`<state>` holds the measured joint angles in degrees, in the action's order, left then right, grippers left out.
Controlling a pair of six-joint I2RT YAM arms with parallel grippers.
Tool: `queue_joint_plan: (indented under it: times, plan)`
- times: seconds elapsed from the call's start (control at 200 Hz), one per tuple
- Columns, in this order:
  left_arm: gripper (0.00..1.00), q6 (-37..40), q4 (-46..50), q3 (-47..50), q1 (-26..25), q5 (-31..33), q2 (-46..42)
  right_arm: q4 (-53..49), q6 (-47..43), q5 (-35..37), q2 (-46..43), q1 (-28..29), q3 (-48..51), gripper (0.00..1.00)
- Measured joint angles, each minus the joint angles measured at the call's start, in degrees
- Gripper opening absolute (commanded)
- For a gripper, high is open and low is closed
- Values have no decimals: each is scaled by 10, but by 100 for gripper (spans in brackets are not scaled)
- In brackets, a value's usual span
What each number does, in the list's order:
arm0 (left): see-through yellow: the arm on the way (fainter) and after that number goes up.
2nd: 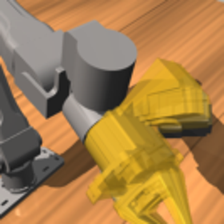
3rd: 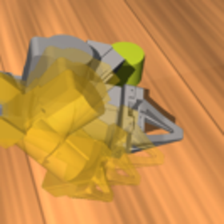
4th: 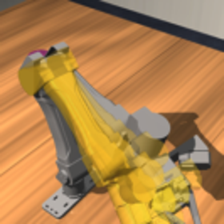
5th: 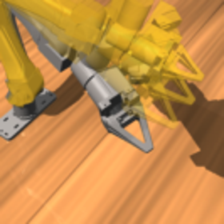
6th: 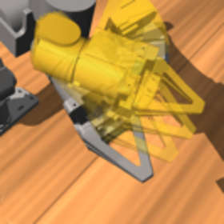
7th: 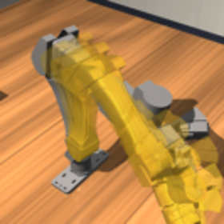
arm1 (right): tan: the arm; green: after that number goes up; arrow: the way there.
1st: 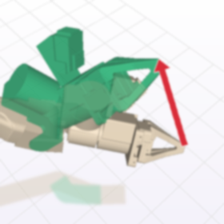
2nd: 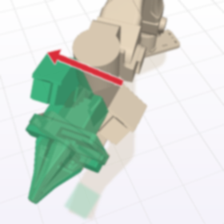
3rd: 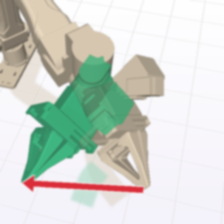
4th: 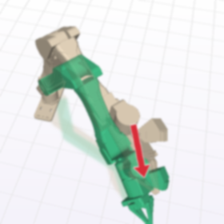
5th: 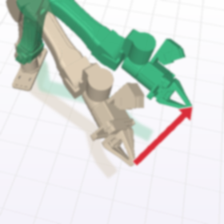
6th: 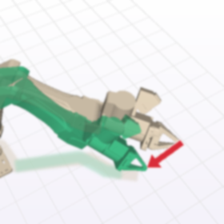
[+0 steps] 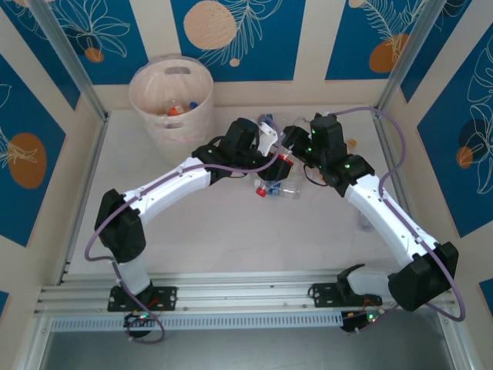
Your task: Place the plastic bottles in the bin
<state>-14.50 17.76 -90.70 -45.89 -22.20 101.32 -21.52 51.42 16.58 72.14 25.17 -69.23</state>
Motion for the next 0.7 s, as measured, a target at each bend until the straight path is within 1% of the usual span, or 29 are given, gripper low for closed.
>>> queue_joint_plan:
  times: [0.05,0.14,0.21,0.285,0.425,0.57,0.62,0.64,0.7]
  plan:
    - [40,0,2,0,0,2,-1,-4,0,1,0,0,0,75]
    - [39,0,6,0,0,7,-6,-10,-6,5,0,-2,-1,83]
    - [36,0,10,0,0,16,-12,-16,-10,8,0,-2,-6,93]
    - [35,5,12,0,1,29,-20,-30,-18,13,0,-3,-17,99]
    - [34,30,25,-5,3,39,-38,-39,-31,14,-18,-4,-28,99]
    - [34,67,63,-28,9,38,-51,-40,-35,12,-60,-7,-27,99]
    - [34,80,80,-37,19,39,-56,-38,-35,12,-79,-10,-26,99]
    - [34,77,89,-40,22,48,-58,-37,-35,14,-87,-12,-26,99]
    - [34,78,109,-51,60,73,-67,-49,-34,33,-117,-27,-22,99]
